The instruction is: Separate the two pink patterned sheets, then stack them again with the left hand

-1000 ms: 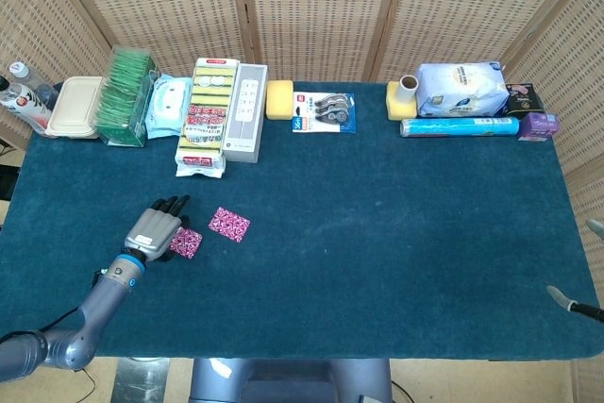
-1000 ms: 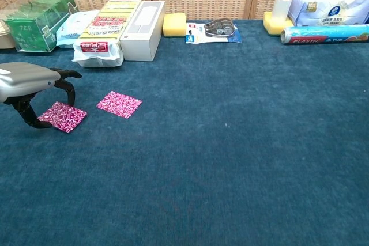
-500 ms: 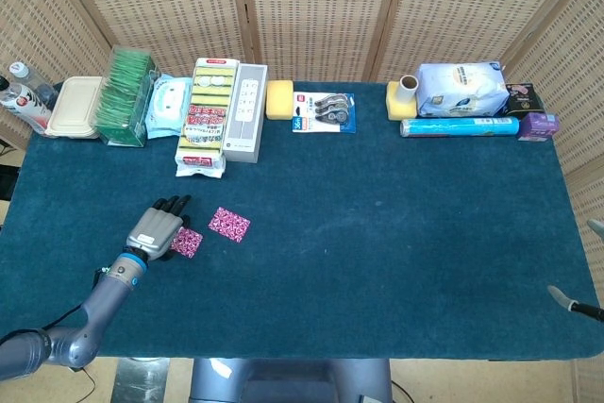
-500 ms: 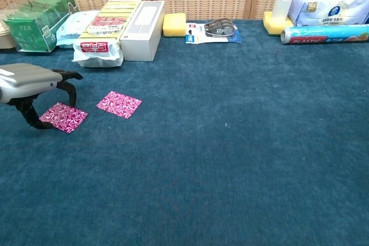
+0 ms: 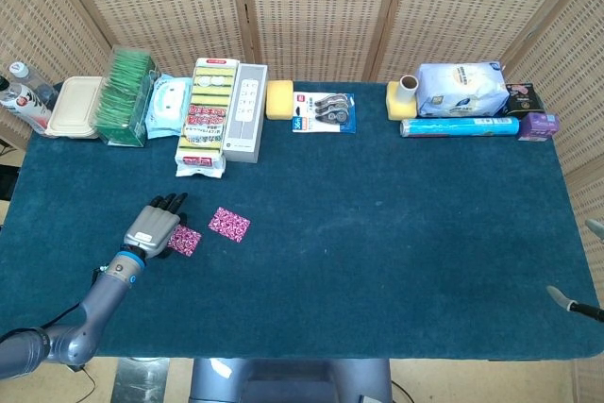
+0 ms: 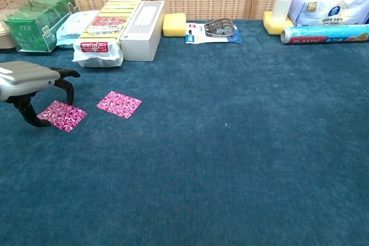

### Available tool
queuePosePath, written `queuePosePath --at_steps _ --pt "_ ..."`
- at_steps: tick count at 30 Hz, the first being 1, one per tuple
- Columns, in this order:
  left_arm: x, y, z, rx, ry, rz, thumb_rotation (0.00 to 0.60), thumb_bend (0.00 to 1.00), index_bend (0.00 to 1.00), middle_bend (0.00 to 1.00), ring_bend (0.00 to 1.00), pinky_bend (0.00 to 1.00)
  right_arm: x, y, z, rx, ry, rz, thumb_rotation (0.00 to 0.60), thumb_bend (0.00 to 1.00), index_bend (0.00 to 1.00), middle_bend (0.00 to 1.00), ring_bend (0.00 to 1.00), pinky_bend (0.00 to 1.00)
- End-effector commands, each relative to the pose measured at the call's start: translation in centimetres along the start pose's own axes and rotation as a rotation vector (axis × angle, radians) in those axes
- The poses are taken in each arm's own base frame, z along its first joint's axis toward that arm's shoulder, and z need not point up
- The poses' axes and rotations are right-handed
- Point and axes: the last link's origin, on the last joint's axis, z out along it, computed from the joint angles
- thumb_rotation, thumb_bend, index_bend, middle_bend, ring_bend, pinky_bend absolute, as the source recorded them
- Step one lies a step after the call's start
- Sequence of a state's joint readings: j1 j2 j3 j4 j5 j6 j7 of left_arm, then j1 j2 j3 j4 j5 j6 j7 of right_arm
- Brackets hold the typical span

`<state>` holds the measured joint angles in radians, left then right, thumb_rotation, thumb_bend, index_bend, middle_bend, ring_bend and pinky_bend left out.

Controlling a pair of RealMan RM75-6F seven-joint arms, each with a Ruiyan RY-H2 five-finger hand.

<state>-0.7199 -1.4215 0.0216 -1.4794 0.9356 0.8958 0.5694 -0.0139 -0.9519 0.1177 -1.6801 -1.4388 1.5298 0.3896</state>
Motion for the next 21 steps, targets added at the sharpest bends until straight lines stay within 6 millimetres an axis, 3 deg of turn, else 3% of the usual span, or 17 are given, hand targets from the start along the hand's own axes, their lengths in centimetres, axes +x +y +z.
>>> queuePosePath --at_steps 1,7,11,21 --pt "-0.01 0.05 0.03 0.001 -0.004 -0.003 0.6 0.25 0.39 0.0 0.0 0.1 0.03 0.02 -0.01 0.0 0.001 0.002 0.6 0.0 0.11 0.0 0.0 0.02" --pt "-0.06 0.08 0.05 -0.001 -0.01 -0.012 0.6 0.25 0.35 0.0 0.0 0.1 0.06 0.02 -0.01 0.0 0.001 0.002 0.6 0.0 0.11 0.0 0.0 0.02" --pt "-0.03 -0.01 0.08 0.002 -0.011 -0.015 0.6 0.25 0.26 0.0 0.0 0.1 0.05 0.07 -0.01 -0.002 0.001 0.001 0.6 0.0 0.11 0.0 0.0 0.02" --pt "0.06 -0.11 -0.08 0.008 -0.014 -0.017 0.6 0.25 0.22 0.0 0.0 0.1 0.05 0.06 -0.01 -0.002 0.002 0.0 0.6 0.0 0.11 0.0 0.0 0.02"
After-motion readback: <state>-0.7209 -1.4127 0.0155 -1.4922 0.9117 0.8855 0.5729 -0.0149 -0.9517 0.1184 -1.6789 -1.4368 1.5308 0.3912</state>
